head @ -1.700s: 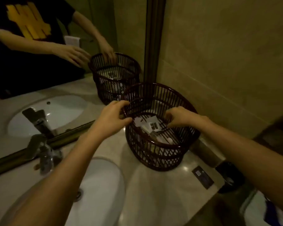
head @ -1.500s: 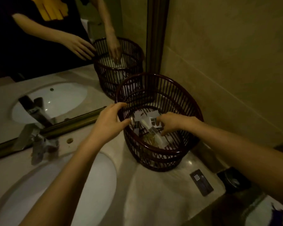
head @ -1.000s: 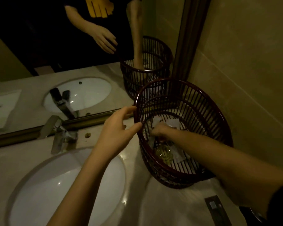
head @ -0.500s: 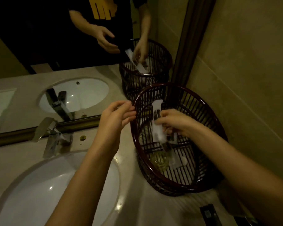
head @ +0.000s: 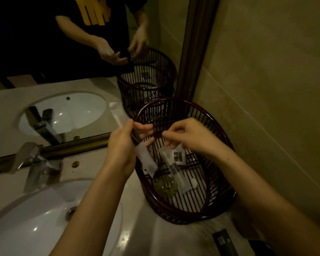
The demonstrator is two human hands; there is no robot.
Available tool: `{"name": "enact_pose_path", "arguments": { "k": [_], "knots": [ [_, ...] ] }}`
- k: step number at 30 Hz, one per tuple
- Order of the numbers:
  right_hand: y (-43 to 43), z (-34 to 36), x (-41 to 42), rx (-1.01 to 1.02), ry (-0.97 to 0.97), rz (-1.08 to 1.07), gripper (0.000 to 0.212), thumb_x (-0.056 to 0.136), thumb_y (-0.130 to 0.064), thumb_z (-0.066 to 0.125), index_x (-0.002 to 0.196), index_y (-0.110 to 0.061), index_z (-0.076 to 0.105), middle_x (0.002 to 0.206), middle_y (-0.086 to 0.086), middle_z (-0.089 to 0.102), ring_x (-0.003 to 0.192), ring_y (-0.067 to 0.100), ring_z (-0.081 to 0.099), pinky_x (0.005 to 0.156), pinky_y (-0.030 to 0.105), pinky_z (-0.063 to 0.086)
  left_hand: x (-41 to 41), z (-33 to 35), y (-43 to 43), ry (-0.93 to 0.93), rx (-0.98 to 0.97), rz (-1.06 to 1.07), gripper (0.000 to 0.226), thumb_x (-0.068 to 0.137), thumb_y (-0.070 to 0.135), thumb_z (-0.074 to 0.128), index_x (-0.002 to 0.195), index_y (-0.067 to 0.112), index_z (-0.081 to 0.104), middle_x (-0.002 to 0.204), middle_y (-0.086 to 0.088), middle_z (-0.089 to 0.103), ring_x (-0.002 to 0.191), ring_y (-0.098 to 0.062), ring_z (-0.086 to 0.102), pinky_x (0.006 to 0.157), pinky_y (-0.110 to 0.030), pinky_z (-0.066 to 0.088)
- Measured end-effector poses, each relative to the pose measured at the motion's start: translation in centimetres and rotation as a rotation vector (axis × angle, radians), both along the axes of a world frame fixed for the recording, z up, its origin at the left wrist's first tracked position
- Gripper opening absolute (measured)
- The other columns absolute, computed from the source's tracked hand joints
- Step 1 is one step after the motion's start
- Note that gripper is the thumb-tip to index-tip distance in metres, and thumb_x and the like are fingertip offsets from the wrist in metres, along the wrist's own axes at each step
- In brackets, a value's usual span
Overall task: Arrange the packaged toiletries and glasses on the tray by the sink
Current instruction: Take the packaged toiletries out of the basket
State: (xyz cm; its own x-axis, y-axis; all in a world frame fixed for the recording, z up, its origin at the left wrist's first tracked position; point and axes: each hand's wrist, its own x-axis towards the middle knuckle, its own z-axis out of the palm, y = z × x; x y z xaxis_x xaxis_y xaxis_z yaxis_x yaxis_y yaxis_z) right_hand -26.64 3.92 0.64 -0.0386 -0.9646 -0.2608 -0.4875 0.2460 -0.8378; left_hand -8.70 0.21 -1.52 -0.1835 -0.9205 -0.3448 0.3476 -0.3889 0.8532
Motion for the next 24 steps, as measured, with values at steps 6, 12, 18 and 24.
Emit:
{"name": "enact_pose_path", "arguments": {
  "k": [6,12,18,24],
  "knots": [
    [-6.6,-7.4,-2.3,0.317,0.405,-0.03,0.011,0.092,-0.019,0.072,0.088,-0.01,0.069,0.088,0.01,0.075,0.079,0.021,0.076,0.07,0.033,0.064,0.7,-0.6,0.1,0.117,0.136,-0.091,0.032,0.104,0.031,0.041,0.091,0.007,0.057,0.058,-0.004,0.05,0.051,-0.017,0.055,0.076,-0.045,0.062],
    [-7.1,-16.2,-1.3,0.732,0.641,0.092,0.057,0.086,-0.015,0.076,0.137,-0.005,0.053,0.114,0.017,0.07,0.096,0.03,0.073,0.082,0.04,0.062,1.4,-1.2,0.2,0.255,0.289,-0.187,0.027,0.1,0.03,0.043,0.088,0.008,0.053,0.061,-0.001,0.033,0.05,-0.013,0.034,0.047,-0.024,0.04],
    [-5.1,-20.6,-2.2,0.684,0.71,0.029,0.071,0.08,-0.027,0.082,0.142,-0.014,0.051,0.13,0.012,0.064,0.111,0.03,0.067,0.091,0.045,0.06,2.1,-1.5,0.4,0.266,0.241,-0.227,0.026,0.1,0.023,0.042,0.116,0.006,0.054,0.071,-0.009,0.052,0.063,-0.021,0.055,0.063,-0.033,0.052],
    [-6.3,-17.4,-2.9,0.723,0.566,0.045,0.069,0.084,-0.013,0.076,0.146,-0.013,0.046,0.101,0.011,0.072,0.091,0.025,0.074,0.08,0.042,0.063,1.6,-1.5,0.2,0.305,0.241,-0.255,0.042,0.102,0.024,0.04,0.134,-0.002,0.049,0.095,-0.025,0.064,0.098,-0.042,0.071,0.089,-0.057,0.056]
  ]
}}
